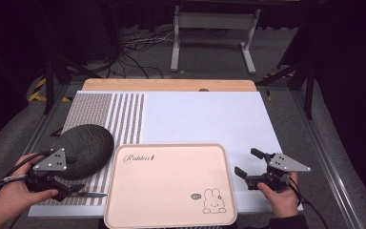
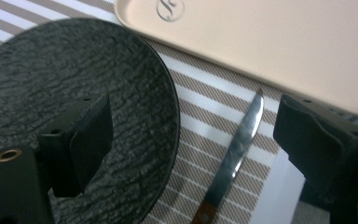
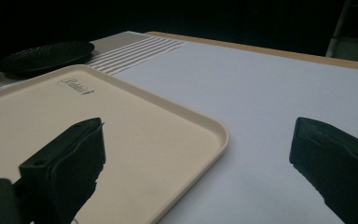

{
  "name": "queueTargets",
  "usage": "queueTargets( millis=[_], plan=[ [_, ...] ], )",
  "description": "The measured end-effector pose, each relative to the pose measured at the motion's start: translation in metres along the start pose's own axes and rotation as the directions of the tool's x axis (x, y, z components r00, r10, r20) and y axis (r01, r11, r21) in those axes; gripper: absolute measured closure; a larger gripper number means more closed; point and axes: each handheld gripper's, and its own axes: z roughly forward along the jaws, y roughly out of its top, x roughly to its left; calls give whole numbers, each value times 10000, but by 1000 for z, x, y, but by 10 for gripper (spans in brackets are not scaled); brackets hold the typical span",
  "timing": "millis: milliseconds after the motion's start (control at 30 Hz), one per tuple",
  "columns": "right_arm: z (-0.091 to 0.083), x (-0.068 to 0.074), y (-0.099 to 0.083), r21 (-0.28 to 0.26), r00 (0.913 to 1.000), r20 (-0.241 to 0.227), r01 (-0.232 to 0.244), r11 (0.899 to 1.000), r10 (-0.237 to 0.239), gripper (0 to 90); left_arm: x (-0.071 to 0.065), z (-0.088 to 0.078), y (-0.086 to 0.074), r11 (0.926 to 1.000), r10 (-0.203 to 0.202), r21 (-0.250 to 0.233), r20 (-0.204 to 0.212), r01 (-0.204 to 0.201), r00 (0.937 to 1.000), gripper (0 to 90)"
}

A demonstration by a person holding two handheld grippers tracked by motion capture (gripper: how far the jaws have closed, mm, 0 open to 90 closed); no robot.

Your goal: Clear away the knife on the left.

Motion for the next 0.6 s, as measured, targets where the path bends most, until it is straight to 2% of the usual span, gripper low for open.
queueTargets(
  millis=[67, 100, 200, 267, 367, 400, 433, 467, 567, 600],
  plan=[
    [0, 0, 0, 12, 10000, -29, -10, 10000, 10, 42, -1, 1, -1, 9992, 164, 364, 72, -166, 9998, 137],
    [0, 0, 0, 12, 10000, -29, -10, 10000, 10, 42, -1, 1, -1, 9992, 164, 364, 72, -166, 9998, 139],
    [1, 0, 0, 10, 10000, -7, -16, 10000, 16, 42, -2, 2, -1, 9967, 286, 751, 144, -296, 9995, 148],
    [1, 0, 0, 10, 10000, -3, -7, 10000, 7, 41, -3, 3, -1, 9933, 457, 1050, 210, -477, 9987, 151],
    [1, 0, -1, 45, 10000, -21, -28, 10000, 28, 41, -4, 5, -1, 9842, 736, 1592, 335, -780, 9967, 154],
    [1, 0, -1, 45, 10000, -21, -28, 10000, 28, 41, -4, 5, -1, 9842, 736, 1592, 335, -780, 9967, 161],
    [1, 0, -1, 57, 10000, -21, -31, 10000, 31, 41, -5, 6, 0, 9760, 866, 1984, 241, -897, 9960, 161],
    [1, 0, -1, 79, 10000, -13, -18, 10000, 18, 40, -4, 8, 1, 9713, 1021, 2138, 221, -1045, 9945, 167],
    [2, 1, -1, 93, 10000, -42, 14, 10000, -13, 40, -5, 10, 2, 9627, 1134, 2423, 442, -1207, 9926, 168],
    [2, 1, -1, 111, 10000, -39, 26, 9999, -26, 40, -5, 12, 3, 9565, 1233, 2590, 569, -1339, 9907, 171]
  ],
)
